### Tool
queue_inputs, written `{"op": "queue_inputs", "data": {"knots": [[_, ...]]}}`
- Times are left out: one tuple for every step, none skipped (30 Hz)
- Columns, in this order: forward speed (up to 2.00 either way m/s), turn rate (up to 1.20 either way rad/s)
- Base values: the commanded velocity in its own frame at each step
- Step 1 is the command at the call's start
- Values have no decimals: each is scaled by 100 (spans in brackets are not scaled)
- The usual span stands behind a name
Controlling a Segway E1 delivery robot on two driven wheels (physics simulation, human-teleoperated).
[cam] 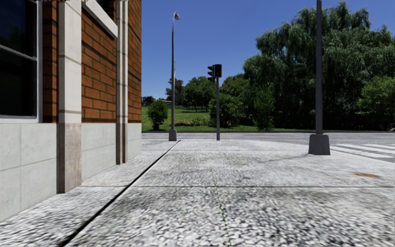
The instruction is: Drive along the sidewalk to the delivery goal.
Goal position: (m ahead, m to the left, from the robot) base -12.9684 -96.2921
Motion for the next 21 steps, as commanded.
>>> {"op": "queue_inputs", "data": {"knots": [[200,0],[200,0],[200,0],[200,0],[200,0],[200,0],[200,0],[200,0],[200,0],[200,0],[200,0],[200,0],[200,0],[200,0],[200,0],[200,0],[200,0],[200,0],[200,0],[200,0],[200,0]]}}
